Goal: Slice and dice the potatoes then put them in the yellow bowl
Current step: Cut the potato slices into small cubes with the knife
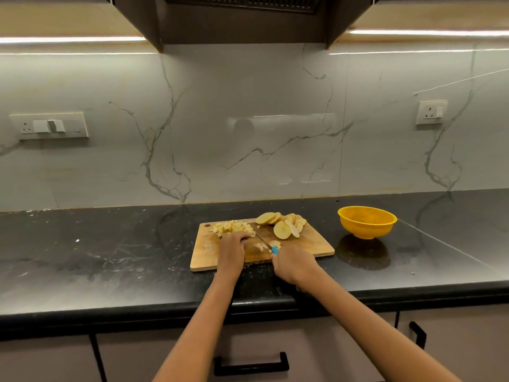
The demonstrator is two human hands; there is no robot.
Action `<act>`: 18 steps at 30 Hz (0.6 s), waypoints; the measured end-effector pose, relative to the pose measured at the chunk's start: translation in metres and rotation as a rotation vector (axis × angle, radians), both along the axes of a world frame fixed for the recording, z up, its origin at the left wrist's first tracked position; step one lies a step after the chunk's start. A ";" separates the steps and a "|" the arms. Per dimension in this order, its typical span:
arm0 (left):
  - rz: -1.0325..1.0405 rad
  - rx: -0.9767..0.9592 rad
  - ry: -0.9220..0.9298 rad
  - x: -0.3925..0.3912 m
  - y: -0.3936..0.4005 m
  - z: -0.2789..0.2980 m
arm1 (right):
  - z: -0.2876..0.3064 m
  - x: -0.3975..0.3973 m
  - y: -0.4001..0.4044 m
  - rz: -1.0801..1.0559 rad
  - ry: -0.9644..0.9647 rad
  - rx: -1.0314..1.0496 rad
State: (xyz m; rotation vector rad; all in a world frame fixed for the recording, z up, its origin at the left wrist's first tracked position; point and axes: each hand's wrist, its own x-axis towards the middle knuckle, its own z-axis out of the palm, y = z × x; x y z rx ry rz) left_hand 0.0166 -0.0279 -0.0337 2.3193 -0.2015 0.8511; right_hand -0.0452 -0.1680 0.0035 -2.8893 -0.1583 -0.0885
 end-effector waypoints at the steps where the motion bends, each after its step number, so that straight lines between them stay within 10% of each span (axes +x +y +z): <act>1: 0.026 -0.027 -0.013 0.000 0.002 0.001 | -0.001 -0.002 -0.002 0.012 -0.004 -0.009; 18: -0.115 -0.039 0.087 -0.001 0.002 0.000 | 0.003 -0.026 -0.013 -0.282 0.200 0.324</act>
